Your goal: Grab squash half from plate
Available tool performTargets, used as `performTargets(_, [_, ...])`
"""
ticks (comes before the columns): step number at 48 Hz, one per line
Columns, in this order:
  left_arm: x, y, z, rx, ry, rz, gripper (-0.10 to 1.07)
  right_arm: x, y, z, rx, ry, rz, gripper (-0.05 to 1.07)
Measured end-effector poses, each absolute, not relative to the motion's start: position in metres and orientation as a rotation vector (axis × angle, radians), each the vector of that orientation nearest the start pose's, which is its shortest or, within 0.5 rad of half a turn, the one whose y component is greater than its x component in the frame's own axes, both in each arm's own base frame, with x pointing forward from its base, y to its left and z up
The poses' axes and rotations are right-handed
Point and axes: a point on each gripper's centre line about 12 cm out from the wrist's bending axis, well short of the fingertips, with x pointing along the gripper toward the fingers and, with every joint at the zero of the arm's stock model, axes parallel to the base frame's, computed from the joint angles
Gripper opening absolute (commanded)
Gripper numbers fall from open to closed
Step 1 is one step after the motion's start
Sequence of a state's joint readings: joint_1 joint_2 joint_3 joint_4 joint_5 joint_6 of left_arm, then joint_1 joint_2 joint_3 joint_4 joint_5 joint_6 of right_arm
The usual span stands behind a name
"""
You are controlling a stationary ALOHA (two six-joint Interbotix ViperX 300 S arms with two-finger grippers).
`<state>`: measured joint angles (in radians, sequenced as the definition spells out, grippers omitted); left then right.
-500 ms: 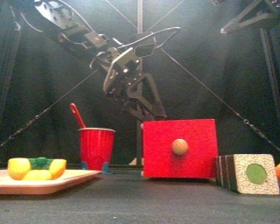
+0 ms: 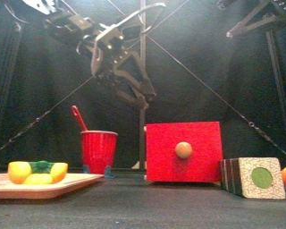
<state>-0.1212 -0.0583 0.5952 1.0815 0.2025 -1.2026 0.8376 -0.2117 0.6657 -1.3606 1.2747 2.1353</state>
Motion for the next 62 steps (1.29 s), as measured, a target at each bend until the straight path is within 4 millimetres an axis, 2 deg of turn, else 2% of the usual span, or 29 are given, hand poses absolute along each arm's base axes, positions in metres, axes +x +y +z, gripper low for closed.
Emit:
performTargets(18, [0.340, -0.055, 0.236, -0.018, 0.548, -0.011, 0.89, 0.274, 0.137, 0.265, 0.252, 0.257, -0.573, 0.97])
performTargets(29, [0.300, -0.064, 0.239, -0.001, 0.522, -0.074, 0.89, 0.274, 0.137, 0.265, 0.253, 0.256, -0.574, 0.97])
performTargets(38, [0.270, -0.070, 0.220, 0.069, 0.538, -0.153, 0.89, 0.274, 0.136, 0.265, 0.252, 0.256, -0.579, 0.97])
performTargets(48, [0.249, -0.087, 0.190, 0.146, 0.585, -0.308, 0.89, 0.276, 0.133, 0.264, 0.253, 0.257, -0.587, 0.97])
performTargets(55, [0.247, -0.103, 0.179, 0.140, 0.600, -0.421, 0.90, 0.276, 0.134, 0.264, 0.254, 0.258, -0.584, 0.97])
performTargets(62, [0.251, -0.113, 0.160, 0.130, 0.660, -0.487, 0.91, 0.277, 0.134, 0.263, 0.251, 0.260, -0.585, 0.97])
